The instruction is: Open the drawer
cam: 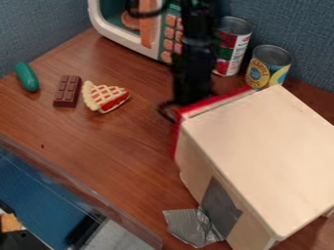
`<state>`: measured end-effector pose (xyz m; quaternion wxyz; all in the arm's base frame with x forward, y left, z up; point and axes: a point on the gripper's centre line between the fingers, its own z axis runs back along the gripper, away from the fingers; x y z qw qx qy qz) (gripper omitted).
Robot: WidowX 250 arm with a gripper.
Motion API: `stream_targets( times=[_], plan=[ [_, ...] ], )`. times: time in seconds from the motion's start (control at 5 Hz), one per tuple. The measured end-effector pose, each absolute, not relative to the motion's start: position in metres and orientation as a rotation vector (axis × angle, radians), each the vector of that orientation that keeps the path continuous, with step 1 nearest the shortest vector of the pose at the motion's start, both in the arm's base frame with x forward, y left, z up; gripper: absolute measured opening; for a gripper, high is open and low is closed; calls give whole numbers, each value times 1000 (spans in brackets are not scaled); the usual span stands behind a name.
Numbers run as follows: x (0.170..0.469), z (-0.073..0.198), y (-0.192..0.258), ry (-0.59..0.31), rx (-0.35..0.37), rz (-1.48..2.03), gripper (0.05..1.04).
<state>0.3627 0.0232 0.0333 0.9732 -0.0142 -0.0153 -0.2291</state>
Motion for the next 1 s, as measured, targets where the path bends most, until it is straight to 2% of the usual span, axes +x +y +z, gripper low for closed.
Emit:
stream_targets(
  times=[0.2,0.6,0.8,1.0],
  plan=[
    [373,33,51,-20,-10,-440,127],
    [384,36,81,-9,21,-428,123],
    [382,34,82,6,14,-434,154],
    [382,35,82,11,13,-467,375]
  ],
)
